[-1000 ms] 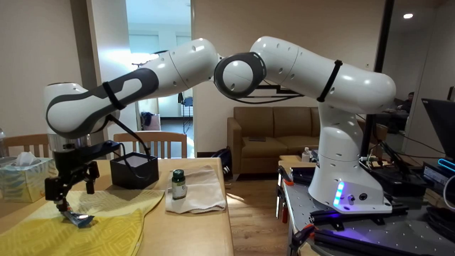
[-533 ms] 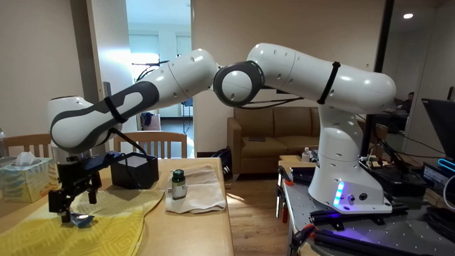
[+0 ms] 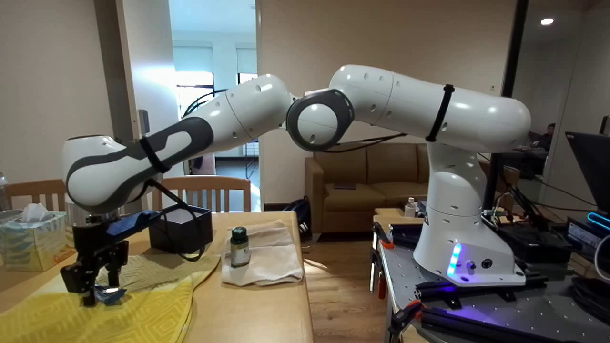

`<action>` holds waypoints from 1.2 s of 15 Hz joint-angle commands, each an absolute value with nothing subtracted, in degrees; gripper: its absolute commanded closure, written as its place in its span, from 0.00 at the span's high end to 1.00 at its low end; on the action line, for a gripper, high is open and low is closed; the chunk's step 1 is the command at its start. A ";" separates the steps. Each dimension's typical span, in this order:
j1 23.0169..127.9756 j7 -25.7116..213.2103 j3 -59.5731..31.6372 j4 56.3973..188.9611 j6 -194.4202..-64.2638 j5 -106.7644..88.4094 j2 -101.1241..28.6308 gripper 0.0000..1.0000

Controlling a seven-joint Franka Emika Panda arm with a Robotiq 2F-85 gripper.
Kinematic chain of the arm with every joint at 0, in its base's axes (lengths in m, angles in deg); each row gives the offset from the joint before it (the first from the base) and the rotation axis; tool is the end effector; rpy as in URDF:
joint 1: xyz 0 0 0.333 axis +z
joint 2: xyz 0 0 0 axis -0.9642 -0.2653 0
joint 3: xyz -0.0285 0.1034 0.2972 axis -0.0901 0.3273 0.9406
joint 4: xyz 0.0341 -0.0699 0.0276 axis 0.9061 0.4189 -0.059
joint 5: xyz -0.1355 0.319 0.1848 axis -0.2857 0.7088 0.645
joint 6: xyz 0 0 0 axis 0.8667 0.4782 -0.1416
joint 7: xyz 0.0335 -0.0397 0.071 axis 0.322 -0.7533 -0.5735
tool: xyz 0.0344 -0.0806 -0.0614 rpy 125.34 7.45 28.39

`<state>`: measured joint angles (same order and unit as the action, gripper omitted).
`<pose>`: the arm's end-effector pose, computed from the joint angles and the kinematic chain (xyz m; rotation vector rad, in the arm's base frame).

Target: Put the wrapper in the box

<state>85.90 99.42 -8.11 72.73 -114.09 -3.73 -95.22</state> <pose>0.7766 0.1709 0.1216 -3.0673 -0.0070 -0.0163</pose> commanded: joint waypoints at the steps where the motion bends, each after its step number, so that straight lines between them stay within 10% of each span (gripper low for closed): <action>1: 85.02 97.38 -7.05 69.13 -113.27 -3.07 -97.73 0.34; 6: 84.76 96.16 -6.55 69.87 -111.77 -3.10 -97.29 0.02; 18: 85.65 91.54 -8.20 73.48 -103.57 -5.04 -85.28 0.01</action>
